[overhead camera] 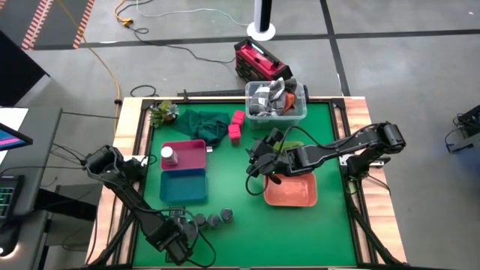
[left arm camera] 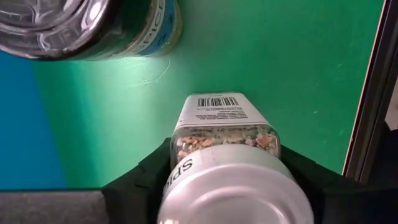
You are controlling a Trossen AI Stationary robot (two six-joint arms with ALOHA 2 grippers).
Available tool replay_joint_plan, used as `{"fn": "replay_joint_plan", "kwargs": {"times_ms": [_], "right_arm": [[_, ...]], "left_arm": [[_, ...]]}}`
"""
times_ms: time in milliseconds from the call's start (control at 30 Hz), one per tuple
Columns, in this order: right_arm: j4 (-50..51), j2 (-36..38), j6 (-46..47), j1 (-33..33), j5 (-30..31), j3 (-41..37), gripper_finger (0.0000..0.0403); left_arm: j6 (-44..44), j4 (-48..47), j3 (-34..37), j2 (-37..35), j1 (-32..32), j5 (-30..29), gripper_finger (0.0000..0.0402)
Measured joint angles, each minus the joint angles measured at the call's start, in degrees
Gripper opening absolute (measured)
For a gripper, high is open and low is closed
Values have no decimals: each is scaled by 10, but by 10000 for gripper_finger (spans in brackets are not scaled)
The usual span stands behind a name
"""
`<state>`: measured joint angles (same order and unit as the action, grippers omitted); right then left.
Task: Sort spices by type
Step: Put the white spice bottle into the red bin
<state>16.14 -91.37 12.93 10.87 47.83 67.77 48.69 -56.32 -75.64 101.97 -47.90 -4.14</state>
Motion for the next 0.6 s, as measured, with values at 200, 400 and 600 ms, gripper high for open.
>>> {"fn": "replay_joint_plan", "kwargs": {"times_ms": [200,400,600], "right_arm": [[0,0,1,0,0,0,256],[-1,0,1,0,0,0,256],[-3,0,1,0,0,0,256]], "left_arm": [[10,-45,1,-54,11,1,192],[24,-101,0,-159,54,-38,192],[1,-226,0,-249,139,-117,192]]}}
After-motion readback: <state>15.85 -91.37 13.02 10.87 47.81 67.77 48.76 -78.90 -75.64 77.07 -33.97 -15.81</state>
